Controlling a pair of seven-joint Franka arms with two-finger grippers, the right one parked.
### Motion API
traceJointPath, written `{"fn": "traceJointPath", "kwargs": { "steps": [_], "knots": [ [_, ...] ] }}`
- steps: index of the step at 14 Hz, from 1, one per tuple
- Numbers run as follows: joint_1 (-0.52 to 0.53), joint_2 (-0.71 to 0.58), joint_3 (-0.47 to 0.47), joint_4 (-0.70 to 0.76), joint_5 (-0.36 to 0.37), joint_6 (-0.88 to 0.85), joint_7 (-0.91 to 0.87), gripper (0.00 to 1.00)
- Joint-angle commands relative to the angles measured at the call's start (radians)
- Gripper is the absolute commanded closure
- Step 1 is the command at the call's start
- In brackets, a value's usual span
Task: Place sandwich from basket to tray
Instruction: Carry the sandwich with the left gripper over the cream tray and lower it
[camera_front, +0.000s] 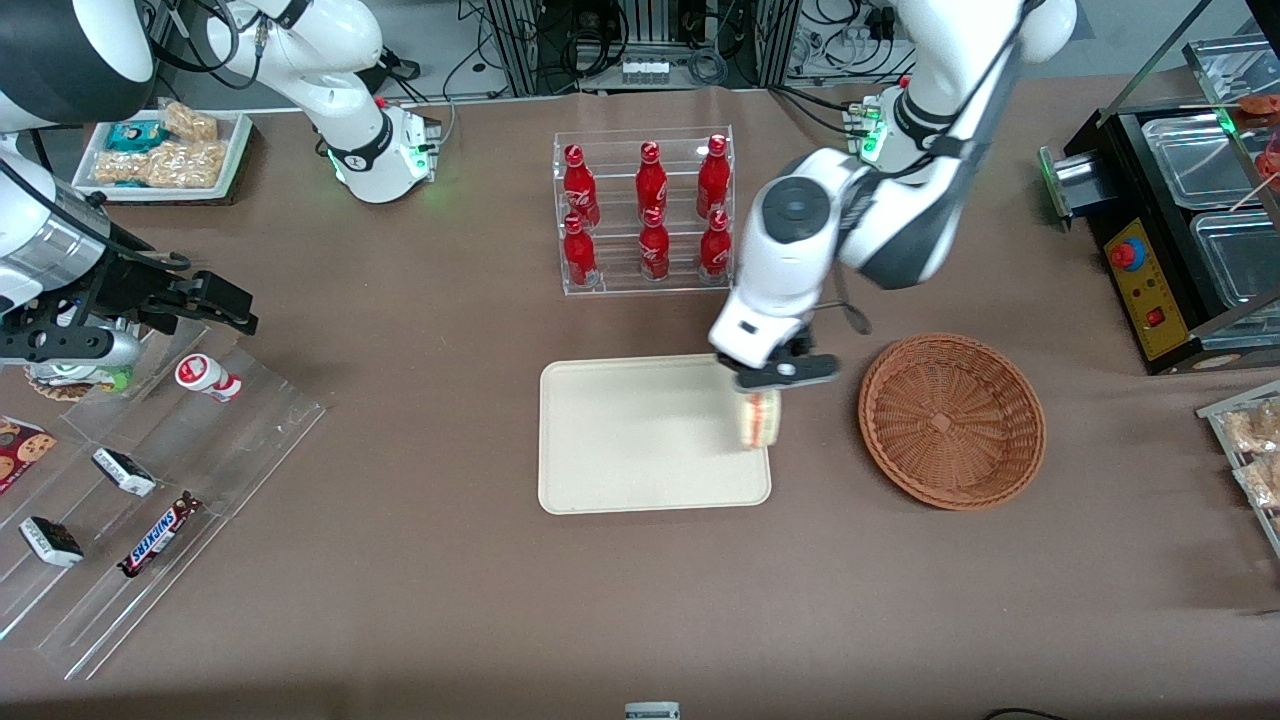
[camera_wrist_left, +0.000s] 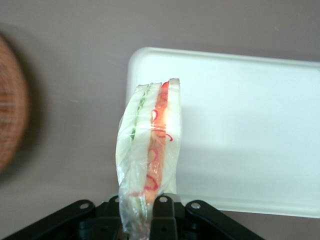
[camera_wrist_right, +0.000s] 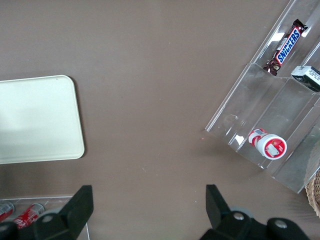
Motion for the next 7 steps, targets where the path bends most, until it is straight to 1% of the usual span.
{"fn": "traceJointPath", "kwargs": {
  "steps": [1,3,4,5,6,7],
  "knots": [
    [-0.029,0.106,0.018,0.049,0.027,0.071,-0.014,1.00],
    [-0.031,0.148,0.015,0.058,0.094,0.075,-0.032,0.99],
    [-0.037,0.172,0.015,0.092,0.110,0.075,-0.065,0.99],
    [-0.058,0.201,0.017,0.127,0.119,0.075,-0.098,0.99],
    [-0.069,0.214,0.017,0.135,0.119,0.077,-0.106,0.95],
    [-0.068,0.223,0.017,0.138,0.116,0.088,-0.106,0.95]
  ]
}}
